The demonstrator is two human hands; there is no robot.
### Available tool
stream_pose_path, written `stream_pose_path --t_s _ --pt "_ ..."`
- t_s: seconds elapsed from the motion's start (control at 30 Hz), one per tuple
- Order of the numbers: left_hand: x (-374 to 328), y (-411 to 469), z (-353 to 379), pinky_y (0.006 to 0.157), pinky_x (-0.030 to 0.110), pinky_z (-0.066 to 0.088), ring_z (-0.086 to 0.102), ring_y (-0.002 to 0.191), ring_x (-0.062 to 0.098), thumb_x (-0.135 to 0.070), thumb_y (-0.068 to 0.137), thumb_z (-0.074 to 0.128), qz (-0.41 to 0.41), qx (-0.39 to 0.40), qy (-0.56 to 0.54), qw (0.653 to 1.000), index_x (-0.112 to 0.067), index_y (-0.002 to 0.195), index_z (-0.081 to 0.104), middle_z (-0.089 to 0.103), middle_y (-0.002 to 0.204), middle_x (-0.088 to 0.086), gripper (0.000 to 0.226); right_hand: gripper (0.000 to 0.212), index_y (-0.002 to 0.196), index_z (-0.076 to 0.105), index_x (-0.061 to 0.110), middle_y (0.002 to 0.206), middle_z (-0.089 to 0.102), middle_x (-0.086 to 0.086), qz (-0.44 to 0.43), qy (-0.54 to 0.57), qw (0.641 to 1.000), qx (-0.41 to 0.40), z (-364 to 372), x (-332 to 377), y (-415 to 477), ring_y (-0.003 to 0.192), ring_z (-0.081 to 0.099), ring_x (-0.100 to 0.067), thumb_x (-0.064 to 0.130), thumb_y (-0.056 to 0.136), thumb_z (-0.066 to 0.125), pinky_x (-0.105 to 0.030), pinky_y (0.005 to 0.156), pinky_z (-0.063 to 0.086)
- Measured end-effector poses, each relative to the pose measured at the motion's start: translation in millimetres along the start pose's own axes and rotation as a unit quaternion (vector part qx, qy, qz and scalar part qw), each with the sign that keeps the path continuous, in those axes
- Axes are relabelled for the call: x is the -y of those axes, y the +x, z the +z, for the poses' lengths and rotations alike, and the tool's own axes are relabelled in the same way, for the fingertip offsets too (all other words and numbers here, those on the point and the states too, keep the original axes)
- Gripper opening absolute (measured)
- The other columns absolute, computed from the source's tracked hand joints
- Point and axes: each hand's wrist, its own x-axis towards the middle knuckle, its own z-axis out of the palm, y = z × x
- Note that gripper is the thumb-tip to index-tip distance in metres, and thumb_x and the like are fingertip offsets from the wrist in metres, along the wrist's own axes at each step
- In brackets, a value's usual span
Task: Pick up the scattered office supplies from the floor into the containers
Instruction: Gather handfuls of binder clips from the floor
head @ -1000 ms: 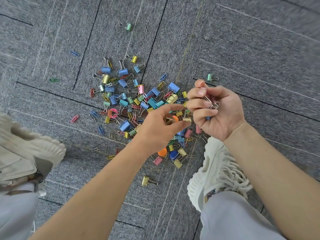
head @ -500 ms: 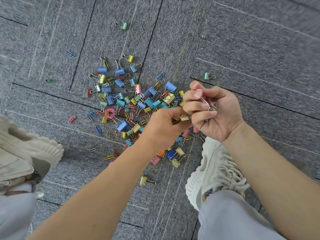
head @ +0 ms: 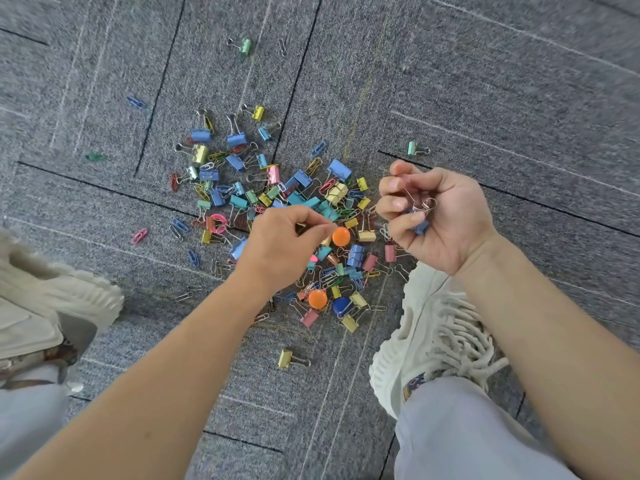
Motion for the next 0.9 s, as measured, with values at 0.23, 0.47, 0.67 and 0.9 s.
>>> stream_pose_path --t_s 0.23,0.47,0.67,0.9 --pt "24 3 -22 0.040 0.013 0.037 0.047 0.044 0.001 -0.032 0.092 0.068 -0.028 -0.059 0.138 0.988 -0.022 0.086 0.072 0.066 0.068 -0.008 0.012 0.020 0.088 0.055 0.014 0.081 0.057 -0.004 -0.035 -0.084 0.992 -0.086 1 1 -3 0.074 0.062 -0.020 0.009 0.074 0.041 -0.019 0.043 0.046" --pt "39 2 -53 0.049 0.023 0.044 0.056 0.053 0.016 -0.032 0.094 0.065 -0.080 -0.102 0.168 0.977 -0.018 0.088 0.072 0.067 0.069 -0.002 0.017 0.023 0.087 0.057 0.013 0.088 0.068 -0.007 -0.064 -0.103 0.985 -0.120 -2 2 -1 0.090 0.069 -0.028 0.004 0.084 0.037 -0.029 0.055 0.056" --pt "47 -4 -69 0.046 0.024 0.040 0.047 0.048 0.014 -0.032 0.094 0.064 -0.093 -0.080 0.112 0.986 -0.022 0.092 0.072 0.066 0.069 0.001 0.013 0.013 0.086 0.057 0.013 0.075 0.055 -0.004 -0.046 -0.113 0.981 -0.149 -1 -4 4 0.063 0.054 -0.017 0.011 0.086 0.044 -0.027 0.058 0.048" --pt "53 -9 -80 0.042 0.017 0.042 0.048 0.052 0.010 -0.024 0.096 0.061 -0.054 -0.182 0.075 0.979 -0.018 0.107 0.063 0.063 0.077 0.000 0.013 0.017 0.093 0.067 0.018 0.078 0.057 0.001 -0.054 -0.582 0.760 -0.283 -6 -16 39 0.057 0.049 -0.014 0.036 0.091 0.067 -0.024 0.053 0.039"
